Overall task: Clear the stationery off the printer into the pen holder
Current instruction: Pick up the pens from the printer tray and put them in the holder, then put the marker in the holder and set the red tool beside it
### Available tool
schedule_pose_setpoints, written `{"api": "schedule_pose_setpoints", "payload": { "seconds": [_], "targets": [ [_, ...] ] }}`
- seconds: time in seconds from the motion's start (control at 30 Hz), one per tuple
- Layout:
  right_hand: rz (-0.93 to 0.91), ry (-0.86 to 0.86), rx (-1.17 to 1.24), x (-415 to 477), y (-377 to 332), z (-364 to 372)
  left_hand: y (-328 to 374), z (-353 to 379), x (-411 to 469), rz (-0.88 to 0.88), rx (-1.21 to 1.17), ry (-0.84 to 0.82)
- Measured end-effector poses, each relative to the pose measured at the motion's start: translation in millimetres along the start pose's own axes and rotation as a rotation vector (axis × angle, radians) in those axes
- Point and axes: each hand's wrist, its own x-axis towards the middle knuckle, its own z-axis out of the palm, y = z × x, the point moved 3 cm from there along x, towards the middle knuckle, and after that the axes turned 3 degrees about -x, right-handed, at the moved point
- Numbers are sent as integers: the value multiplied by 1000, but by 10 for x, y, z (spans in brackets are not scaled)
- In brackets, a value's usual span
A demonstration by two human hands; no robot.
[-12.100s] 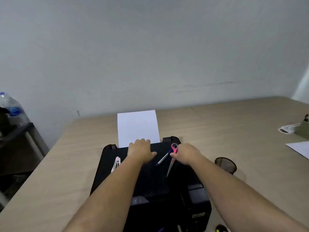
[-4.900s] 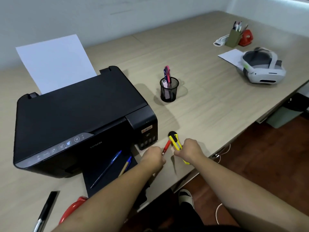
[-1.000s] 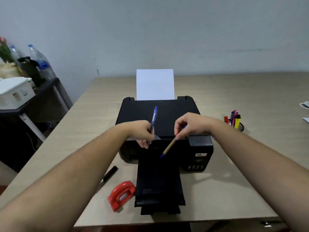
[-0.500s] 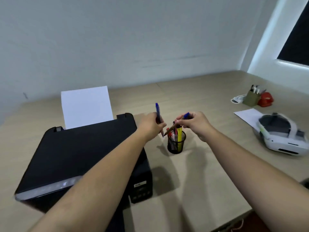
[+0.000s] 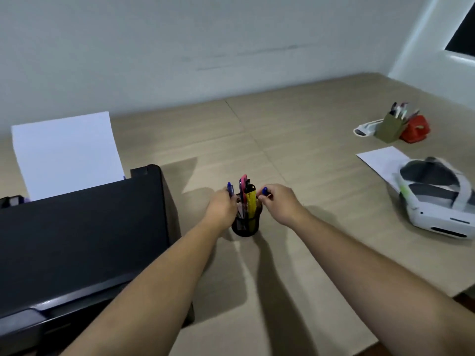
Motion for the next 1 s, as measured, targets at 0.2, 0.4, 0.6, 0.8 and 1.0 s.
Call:
{"api": "schedule_pose_setpoints", "payload": {
  "seconds": [0.2,0.4,0.6,0.8,1.0],
  "targets": [
    [1,-115,-116,101,143,199,-120,196,49,-40,155,-21],
    [-9,-72,-302,148,193,338,-135,245,89,-69,207,15],
    [69,71,-185,113,172,213,-69,23,29,-31,131,175],
    [-10,209,-154,47,-152,6,129,-440,-117,161,271,180],
    [-227,282,-43,-94,-1179,21,231,-1482,-562,279,348,367]
  ]
}}
